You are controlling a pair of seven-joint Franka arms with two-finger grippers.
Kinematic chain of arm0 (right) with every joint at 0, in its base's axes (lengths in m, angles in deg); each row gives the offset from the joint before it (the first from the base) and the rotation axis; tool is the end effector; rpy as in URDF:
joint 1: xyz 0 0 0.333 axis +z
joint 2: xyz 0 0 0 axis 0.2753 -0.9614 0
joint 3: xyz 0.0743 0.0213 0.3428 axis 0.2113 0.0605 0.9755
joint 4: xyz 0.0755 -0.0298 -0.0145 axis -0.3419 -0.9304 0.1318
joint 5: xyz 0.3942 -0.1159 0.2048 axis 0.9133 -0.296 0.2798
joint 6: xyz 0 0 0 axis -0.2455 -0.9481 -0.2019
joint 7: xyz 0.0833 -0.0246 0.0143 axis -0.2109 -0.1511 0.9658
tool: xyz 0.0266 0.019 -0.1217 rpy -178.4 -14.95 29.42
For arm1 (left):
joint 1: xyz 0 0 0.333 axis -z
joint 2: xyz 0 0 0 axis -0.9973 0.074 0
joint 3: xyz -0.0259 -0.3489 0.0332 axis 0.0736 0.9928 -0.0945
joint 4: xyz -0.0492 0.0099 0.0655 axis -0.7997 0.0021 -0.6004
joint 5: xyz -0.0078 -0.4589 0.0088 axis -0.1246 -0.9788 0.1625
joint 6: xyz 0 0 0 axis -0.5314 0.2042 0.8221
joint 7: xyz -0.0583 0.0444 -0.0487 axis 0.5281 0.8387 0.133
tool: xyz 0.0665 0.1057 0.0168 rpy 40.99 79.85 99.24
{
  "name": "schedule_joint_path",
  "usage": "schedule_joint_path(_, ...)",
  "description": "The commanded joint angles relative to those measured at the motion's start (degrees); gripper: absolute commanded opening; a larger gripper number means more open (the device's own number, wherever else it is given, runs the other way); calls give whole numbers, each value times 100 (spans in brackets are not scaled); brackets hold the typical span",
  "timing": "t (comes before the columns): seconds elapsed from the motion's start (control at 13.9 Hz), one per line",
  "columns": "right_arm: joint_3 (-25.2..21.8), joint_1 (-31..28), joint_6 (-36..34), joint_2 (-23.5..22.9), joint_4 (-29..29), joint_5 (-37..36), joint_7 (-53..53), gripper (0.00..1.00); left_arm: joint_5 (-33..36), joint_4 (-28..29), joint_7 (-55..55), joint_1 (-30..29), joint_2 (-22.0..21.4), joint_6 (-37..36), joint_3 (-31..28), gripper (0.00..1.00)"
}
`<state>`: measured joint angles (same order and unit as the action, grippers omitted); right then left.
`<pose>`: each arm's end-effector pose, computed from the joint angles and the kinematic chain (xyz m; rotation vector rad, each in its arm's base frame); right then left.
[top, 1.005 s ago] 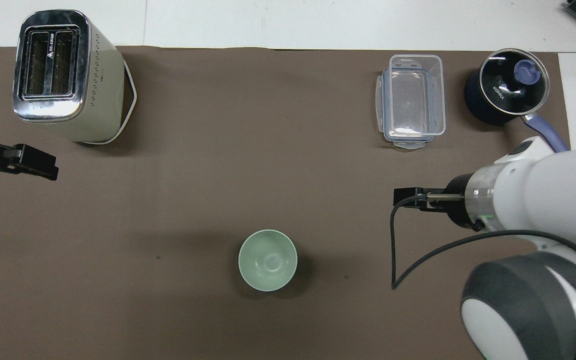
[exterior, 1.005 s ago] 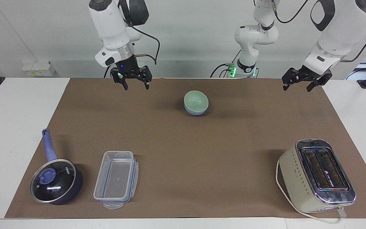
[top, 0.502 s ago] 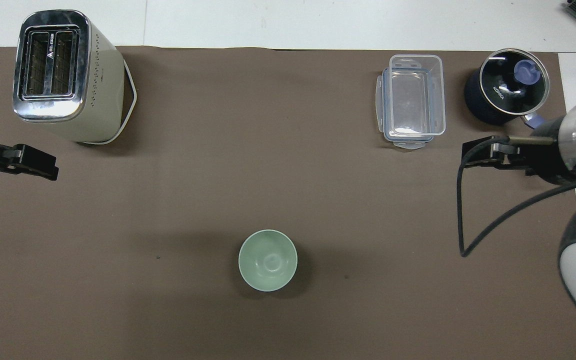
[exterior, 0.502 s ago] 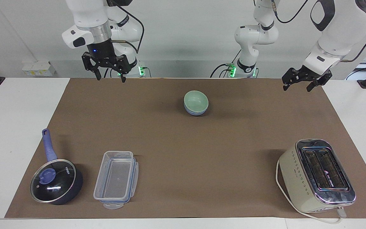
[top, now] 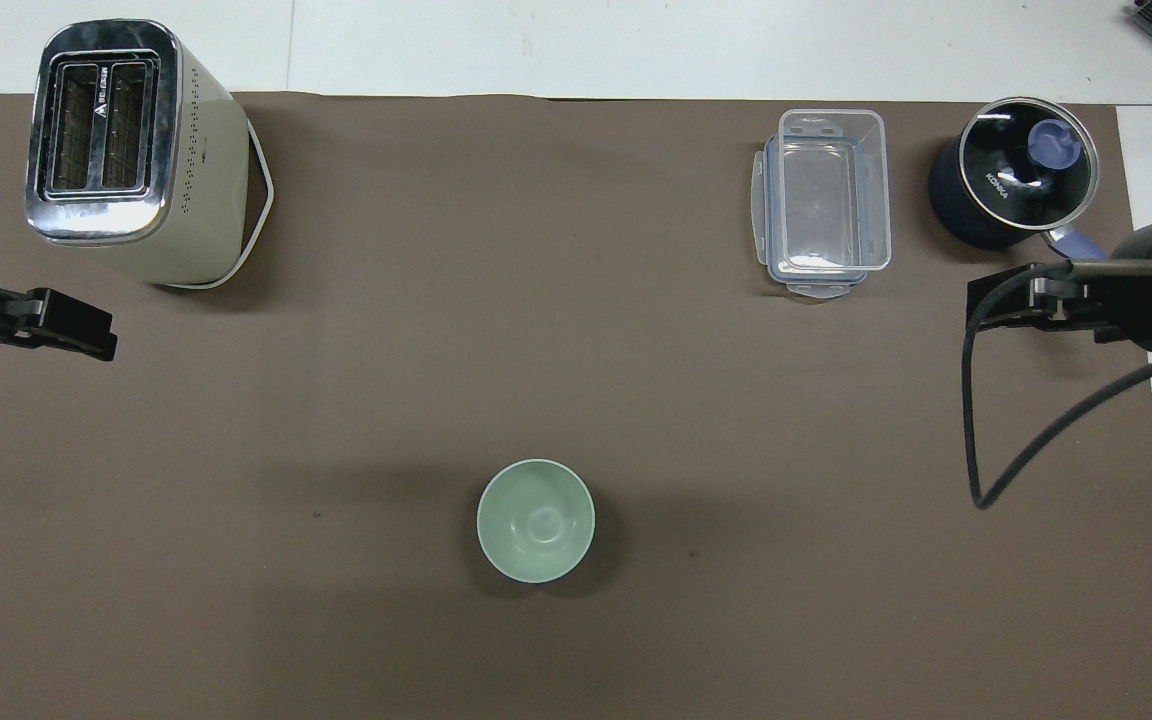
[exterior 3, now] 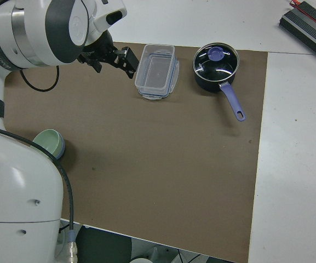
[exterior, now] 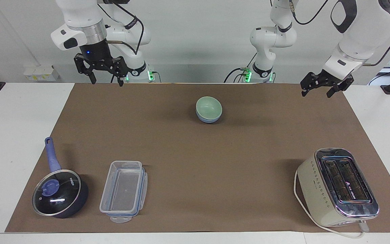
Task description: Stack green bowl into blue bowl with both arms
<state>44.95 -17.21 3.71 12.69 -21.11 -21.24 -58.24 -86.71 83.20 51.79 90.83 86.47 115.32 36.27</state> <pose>0.6128 0.0711 0.6872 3.1220 -0.1726 0.0643 0.6209 -0.0478 0.6309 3.1246 -0.1834 -0.1318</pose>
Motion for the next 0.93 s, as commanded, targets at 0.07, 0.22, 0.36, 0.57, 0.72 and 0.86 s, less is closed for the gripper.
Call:
schedule_joint_path(0.07,58,-237,-38,168,-278,191,308,100,97,-148,55,-24,65,-137,21,100)
schedule_joint_path(0.22,41,-237,-64,212,-313,191,353,100,97,-148,55,-24,65,-146,21,100)
schedule_joint_path(0.36,32,-228,-29,221,-340,191,301,100,97,-148,46,-24,65,-146,21,100)
schedule_joint_path(0.57,32,-228,-29,229,-349,191,274,100,97,-148,55,-24,57,-146,21,100)
schedule_joint_path(0.72,32,-228,-29,229,-349,191,221,100,97,-148,55,-24,65,-146,21,100)
schedule_joint_path(0.86,32,-219,-29,229,-349,191,221,100,97,-148,46,-24,65,-146,21,100)
